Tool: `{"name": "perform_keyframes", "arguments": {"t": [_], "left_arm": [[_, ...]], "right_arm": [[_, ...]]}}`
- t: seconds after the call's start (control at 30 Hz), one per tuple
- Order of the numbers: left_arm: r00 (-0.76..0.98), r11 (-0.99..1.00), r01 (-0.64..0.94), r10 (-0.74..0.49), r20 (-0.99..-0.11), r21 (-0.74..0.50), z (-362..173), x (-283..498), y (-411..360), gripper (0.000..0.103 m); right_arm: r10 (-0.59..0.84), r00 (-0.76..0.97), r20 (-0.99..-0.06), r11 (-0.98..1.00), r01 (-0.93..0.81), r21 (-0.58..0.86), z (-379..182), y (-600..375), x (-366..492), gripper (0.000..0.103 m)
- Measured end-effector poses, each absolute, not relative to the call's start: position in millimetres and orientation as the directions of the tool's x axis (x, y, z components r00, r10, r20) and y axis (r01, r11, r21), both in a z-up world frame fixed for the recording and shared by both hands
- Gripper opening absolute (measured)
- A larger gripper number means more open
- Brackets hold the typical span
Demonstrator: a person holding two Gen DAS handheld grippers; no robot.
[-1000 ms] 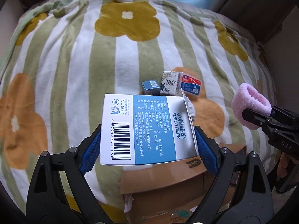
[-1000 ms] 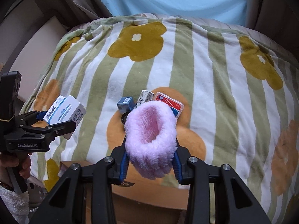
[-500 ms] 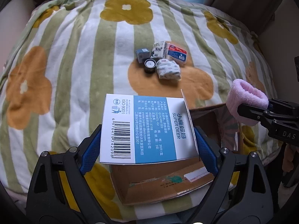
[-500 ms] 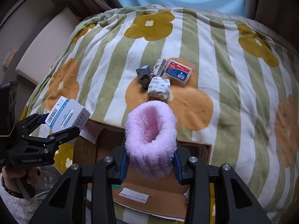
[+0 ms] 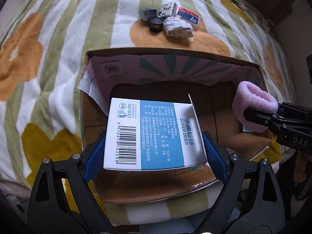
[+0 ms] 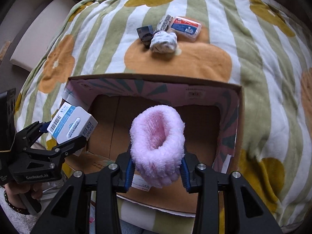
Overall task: Organize objects
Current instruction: 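Carry the box and wristband over the cardboard box and open both grippers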
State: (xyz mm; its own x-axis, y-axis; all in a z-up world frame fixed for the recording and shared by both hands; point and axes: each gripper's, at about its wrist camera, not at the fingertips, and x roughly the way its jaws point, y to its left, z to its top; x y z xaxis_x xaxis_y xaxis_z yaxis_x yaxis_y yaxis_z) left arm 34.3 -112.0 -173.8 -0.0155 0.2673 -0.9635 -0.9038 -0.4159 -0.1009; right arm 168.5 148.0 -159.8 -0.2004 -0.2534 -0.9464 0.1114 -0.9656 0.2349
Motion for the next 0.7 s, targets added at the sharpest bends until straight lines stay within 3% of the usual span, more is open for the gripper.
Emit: {"name": "perform_keyframes", "arguments": {"t": [0.37,0.47,0.57,0.7], "left_arm": [[-0.030,-0.387,-0.918,0.279,-0.960,-0.084,-169.3,41.3,-94.4,0.090],[-0.045,-0.389,-0.919,0.284,-0.958,-0.072,-166.9,43.5,-92.5,0.091],[-0.043,-0.414,-0.906,0.283,-0.958,-0.082,-165.3,41.8,-94.0,0.100],[-0.058,-0.434,-0.898,0.282,-0.958,-0.073,-161.4,41.1,-101.0,0.100]], "right_arm": [[-0.264,-0.217,-0.940,-0.961,0.138,0.238,-158.4,150.2,169.0,0.037],[-0.261,-0.203,-0.944,-0.961,0.148,0.234,-158.8,149.4,164.8,0.050],[-0.241,-0.200,-0.950,-0.967,0.129,0.219,-160.1,153.1,163.0,0.065],[-0.243,-0.230,-0.942,-0.968,0.110,0.223,-156.8,162.0,167.1,0.081]]}}
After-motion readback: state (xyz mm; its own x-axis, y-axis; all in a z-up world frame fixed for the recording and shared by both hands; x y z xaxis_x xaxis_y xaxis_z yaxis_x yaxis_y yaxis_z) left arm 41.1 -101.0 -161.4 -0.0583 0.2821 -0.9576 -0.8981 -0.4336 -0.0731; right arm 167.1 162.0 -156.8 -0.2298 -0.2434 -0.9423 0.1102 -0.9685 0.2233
